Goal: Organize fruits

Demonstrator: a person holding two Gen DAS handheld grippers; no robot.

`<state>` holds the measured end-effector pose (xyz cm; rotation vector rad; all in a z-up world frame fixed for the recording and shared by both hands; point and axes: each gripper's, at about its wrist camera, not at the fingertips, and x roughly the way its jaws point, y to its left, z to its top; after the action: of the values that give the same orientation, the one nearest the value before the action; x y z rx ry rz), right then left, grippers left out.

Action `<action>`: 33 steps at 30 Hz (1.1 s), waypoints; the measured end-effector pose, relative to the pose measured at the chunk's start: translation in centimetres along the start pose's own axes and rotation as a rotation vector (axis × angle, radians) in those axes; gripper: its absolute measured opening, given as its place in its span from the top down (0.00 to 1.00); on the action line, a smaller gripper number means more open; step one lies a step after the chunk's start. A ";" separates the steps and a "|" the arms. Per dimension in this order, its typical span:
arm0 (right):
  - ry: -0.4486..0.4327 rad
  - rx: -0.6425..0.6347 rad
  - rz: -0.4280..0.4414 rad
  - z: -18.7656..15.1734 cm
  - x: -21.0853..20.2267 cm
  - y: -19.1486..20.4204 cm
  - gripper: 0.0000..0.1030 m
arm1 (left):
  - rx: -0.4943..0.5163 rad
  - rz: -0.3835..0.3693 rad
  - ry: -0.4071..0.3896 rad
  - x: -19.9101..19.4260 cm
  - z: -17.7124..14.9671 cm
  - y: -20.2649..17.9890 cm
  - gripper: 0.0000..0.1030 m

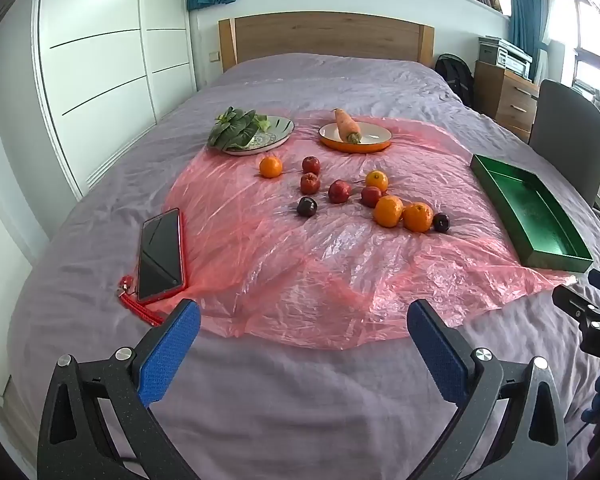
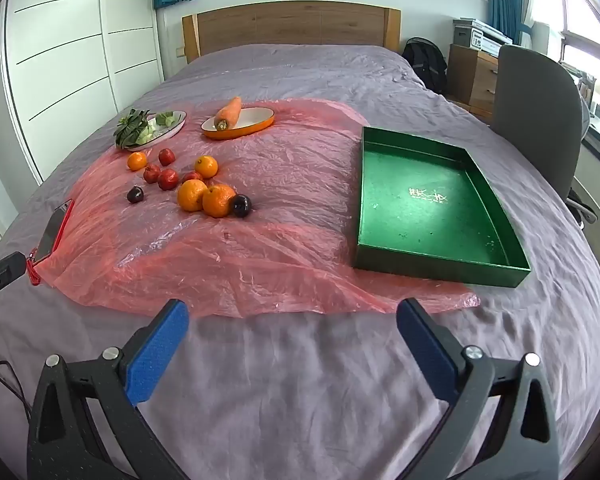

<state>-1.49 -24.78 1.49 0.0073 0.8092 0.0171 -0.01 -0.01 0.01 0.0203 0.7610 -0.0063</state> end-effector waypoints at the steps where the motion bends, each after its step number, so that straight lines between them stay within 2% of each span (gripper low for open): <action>1: -0.004 0.003 0.005 0.0 0.0 0.0 0.00 | -0.003 -0.005 -0.001 0.0 0.0 0.0 0.01; 33: -0.002 -0.008 -0.005 -0.3 0.1 0.0 0.00 | -0.009 0.009 -0.011 0.3 -0.1 0.7 0.01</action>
<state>-1.62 -24.76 1.22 -0.0019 0.8075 0.0154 0.17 0.68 -0.26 0.0148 0.7496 0.0054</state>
